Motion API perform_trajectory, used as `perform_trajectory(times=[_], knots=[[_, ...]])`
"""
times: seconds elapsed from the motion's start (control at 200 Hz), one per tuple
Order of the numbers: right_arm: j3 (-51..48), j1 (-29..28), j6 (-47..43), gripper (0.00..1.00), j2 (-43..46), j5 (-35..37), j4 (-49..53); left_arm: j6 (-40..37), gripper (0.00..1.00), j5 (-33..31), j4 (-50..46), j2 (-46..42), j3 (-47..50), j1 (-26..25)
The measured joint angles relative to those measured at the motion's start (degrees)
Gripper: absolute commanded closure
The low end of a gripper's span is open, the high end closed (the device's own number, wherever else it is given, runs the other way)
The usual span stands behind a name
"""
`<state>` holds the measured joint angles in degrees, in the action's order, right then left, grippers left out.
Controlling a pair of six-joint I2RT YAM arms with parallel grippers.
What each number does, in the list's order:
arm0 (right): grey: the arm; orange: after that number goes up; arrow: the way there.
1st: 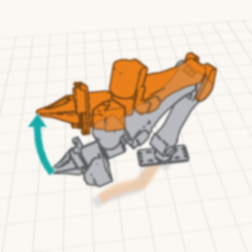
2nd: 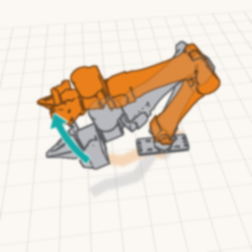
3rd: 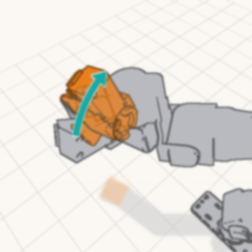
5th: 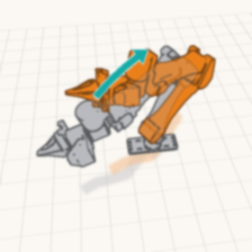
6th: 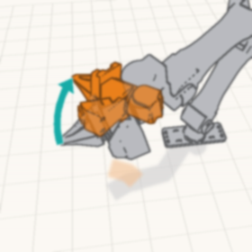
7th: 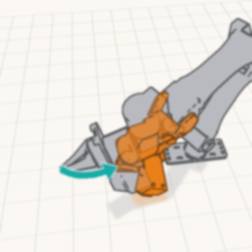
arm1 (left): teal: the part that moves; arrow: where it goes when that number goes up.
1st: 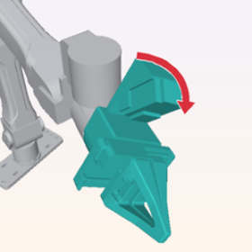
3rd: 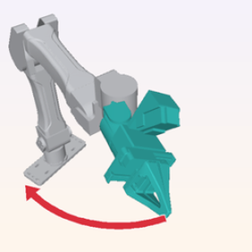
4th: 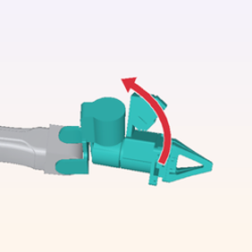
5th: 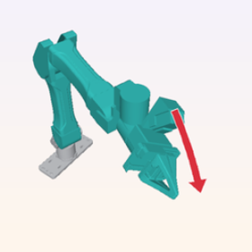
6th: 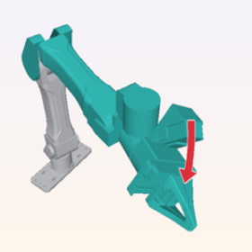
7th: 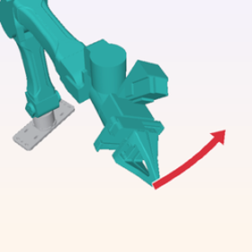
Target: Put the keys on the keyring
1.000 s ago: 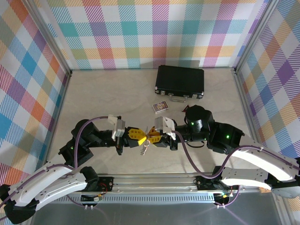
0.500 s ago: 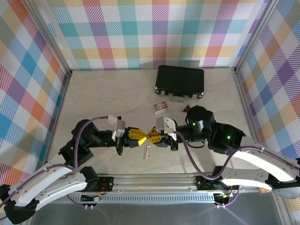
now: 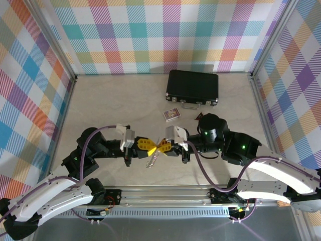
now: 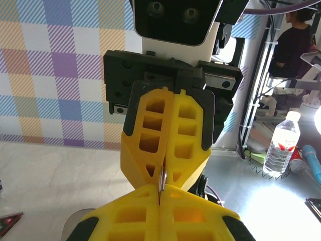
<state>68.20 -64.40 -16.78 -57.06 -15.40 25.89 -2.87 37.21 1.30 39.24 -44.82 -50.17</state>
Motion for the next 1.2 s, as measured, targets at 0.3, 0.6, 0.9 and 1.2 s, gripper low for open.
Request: perform_trajectory(times=[0.3, 0.6, 0.9, 1.2], knots=[[2.8, 0.2, -1.5, 1.00, -3.6, 3.1, 5.0, -7.8, 0.82, -6.4, -16.3, 2.3, -7.2, 0.0], [5.4, 0.3, -2.2, 1.00, -7.9, 4.5, 11.8, -13.2, 0.90, -9.3, -25.8, 5.2, -9.9, 0.0], [5.4, 0.4, -2.1, 1.00, -8.0, 4.3, 12.4, -13.5, 1.00, -9.0, -26.7, 5.2, -9.9, -0.2], [5.4, 0.4, -1.9, 0.83, -6.6, 4.0, 10.6, -8.8, 1.00, -6.4, -18.1, 2.0, -6.0, -0.3]])
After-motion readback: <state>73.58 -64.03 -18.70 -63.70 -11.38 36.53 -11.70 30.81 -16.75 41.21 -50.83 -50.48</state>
